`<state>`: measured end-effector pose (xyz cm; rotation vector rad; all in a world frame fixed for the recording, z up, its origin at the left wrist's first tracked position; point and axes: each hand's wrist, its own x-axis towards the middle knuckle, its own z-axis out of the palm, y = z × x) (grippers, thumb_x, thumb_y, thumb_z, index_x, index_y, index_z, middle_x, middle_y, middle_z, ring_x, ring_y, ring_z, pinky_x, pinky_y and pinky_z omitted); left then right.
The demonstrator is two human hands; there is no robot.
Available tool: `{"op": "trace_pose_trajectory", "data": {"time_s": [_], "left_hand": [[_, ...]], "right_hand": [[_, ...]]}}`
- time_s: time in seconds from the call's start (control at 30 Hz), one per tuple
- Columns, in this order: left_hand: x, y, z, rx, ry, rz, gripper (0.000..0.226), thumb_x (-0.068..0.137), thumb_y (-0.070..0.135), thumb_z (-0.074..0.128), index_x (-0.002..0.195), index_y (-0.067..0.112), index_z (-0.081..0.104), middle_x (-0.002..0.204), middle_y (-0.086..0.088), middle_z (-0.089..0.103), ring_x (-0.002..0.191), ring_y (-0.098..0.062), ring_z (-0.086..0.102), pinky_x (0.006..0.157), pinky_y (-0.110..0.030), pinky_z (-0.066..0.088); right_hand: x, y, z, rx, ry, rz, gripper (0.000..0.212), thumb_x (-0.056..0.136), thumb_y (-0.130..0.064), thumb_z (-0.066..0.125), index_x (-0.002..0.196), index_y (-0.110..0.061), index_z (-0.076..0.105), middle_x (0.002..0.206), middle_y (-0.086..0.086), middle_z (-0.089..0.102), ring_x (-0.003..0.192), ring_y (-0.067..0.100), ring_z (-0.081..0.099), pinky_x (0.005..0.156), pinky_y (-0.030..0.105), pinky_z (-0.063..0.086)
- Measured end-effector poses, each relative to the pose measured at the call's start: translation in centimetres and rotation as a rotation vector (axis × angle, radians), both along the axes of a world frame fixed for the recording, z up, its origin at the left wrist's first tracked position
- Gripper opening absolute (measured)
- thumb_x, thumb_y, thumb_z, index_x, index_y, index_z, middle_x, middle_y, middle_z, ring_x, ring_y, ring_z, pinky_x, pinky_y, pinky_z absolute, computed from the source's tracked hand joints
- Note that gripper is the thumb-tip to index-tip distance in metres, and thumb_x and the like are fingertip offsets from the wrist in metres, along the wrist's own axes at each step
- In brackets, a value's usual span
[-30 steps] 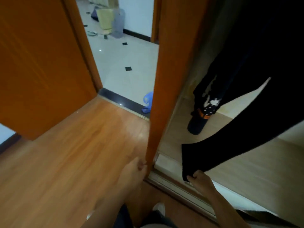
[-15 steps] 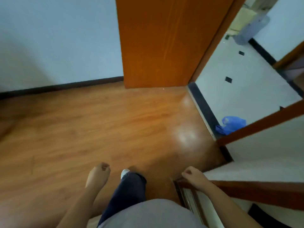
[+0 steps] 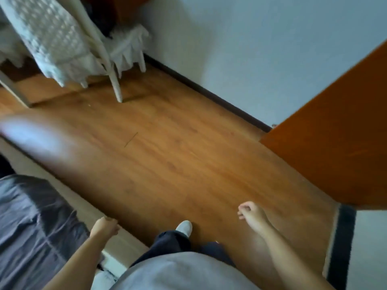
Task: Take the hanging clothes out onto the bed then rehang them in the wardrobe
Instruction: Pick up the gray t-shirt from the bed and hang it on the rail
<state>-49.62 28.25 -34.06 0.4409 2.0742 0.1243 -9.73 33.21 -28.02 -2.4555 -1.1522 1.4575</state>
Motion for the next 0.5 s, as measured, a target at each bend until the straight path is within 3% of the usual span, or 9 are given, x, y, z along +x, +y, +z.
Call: {"op": "trace_pose_trajectory", "data": {"time_s": [0.07,0.17,0.23,0.33,0.43,0.5], "left_hand": [[0.1,-0.6,0.5,0.024,-0.030,0.138,0.021,0.091,0.009,0.043,0.076,0.003,0.057,0.084,-0.017,0.064,0.078,-0.029,0.061,0.061,-0.029,0.036],[0.2,-1.5,0.1,0.036,-0.059,0.373,0.018,0.092,0.012,0.043,0.093,0.002,0.058,0.084,-0.012,0.064,0.078,-0.027,0.060,0.058,-0.028,0.035],[0.5,-1.1,0.5,0.033,-0.063,0.457,0.016,0.093,0.013,0.044,0.096,0.003,0.056,0.088,-0.013,0.063,0.078,-0.025,0.060,0.056,-0.028,0.034],[1.0,0.3,0.9,0.032,-0.025,0.553,0.013,0.093,0.011,0.043,0.091,0.005,0.054,0.090,-0.015,0.061,0.079,-0.026,0.058,0.057,-0.028,0.036],[0.9,2.8,1.6,0.054,0.049,0.662,0.022,0.093,0.009,0.042,0.073,0.009,0.051,0.083,-0.015,0.059,0.077,-0.027,0.056,0.056,-0.027,0.035],[0.8,4.8,2.6,0.058,0.080,0.670,0.022,0.092,0.010,0.041,0.073,0.010,0.051,0.083,-0.014,0.059,0.076,-0.026,0.056,0.054,-0.026,0.034]], "right_hand": [[-1.5,2.4,-1.0,-0.013,0.021,0.078,0.007,0.092,-0.009,0.046,0.094,-0.005,0.053,0.082,0.011,0.060,0.065,0.019,0.056,0.062,0.025,0.042],[-2.3,6.8,-3.0,-0.044,0.000,0.167,0.019,0.092,-0.007,0.047,0.105,0.004,0.055,0.071,0.003,0.057,0.062,0.018,0.053,0.057,0.024,0.039],[-3.0,10.3,-3.8,-0.055,-0.004,0.210,0.022,0.093,-0.008,0.046,0.108,0.006,0.055,0.075,0.008,0.059,0.065,0.021,0.054,0.057,0.024,0.038],[-3.9,16.6,-4.2,-0.080,0.018,0.285,0.023,0.094,-0.011,0.045,0.110,0.003,0.054,0.090,0.014,0.060,0.072,0.022,0.055,0.054,0.022,0.036],[-5.4,23.1,-4.4,-0.102,0.044,0.376,0.024,0.094,-0.017,0.046,0.108,0.000,0.054,0.095,0.014,0.061,0.079,0.023,0.057,0.055,0.023,0.036],[-6.5,27.1,-4.2,-0.114,0.046,0.433,0.027,0.094,-0.021,0.047,0.110,-0.001,0.054,0.099,0.014,0.061,0.083,0.024,0.057,0.056,0.024,0.036]]}}
